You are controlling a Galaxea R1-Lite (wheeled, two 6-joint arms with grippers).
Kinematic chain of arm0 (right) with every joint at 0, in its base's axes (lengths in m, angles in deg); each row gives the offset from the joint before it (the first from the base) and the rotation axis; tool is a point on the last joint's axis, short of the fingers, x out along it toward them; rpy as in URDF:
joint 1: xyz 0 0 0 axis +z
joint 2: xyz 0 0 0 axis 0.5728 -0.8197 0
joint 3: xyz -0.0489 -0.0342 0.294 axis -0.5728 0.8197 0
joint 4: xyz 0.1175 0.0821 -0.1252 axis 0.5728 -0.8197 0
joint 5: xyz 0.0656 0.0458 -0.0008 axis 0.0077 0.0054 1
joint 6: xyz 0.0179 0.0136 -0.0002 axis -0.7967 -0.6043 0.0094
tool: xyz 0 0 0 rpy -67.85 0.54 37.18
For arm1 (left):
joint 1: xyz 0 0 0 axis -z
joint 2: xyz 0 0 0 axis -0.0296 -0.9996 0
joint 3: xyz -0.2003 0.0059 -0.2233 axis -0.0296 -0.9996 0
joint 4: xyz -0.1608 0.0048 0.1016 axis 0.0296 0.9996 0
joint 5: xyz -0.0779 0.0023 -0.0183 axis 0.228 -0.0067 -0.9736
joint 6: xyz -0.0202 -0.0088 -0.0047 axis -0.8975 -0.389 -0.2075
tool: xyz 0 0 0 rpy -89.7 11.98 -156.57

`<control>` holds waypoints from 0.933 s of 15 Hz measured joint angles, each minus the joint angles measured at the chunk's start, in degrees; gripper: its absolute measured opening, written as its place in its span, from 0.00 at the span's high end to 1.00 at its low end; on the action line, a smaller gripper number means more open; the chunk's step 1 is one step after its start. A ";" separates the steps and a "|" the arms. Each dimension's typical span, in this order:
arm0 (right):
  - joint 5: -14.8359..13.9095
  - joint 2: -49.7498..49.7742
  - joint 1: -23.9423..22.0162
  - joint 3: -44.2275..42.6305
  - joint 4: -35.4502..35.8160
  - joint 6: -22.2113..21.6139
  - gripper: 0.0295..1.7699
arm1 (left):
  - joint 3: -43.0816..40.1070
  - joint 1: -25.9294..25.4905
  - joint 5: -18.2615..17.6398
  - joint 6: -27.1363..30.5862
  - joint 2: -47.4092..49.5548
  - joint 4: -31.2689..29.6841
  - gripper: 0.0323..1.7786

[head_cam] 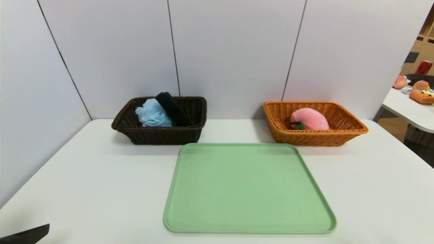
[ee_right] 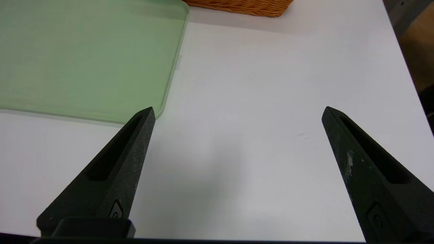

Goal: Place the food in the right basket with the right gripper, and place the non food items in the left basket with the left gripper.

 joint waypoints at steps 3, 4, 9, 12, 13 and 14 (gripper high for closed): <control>-0.35 5.85 -0.20 -1.13 -6.86 0.44 0.04 | -3.19 0.00 -0.11 0.18 6.01 1.32 0.05; -0.27 7.85 -0.98 -1.27 -9.18 1.01 0.04 | -4.24 0.00 -0.33 0.29 7.88 2.17 0.05; 0.33 15.43 -4.17 -1.33 -15.13 4.10 0.04 | -7.47 0.00 -0.77 0.84 14.88 4.41 0.05; 0.46 18.31 -3.91 -0.94 -17.34 4.10 0.04 | -8.55 -0.05 -1.07 1.41 17.99 4.63 0.05; 0.48 19.30 -3.89 -0.69 -17.64 4.12 0.04 | -8.87 -0.07 -1.07 1.41 18.91 4.61 0.05; 0.48 20.50 -4.00 -0.34 -17.83 4.13 0.04 | -9.31 -0.11 -1.07 1.41 19.85 4.61 0.05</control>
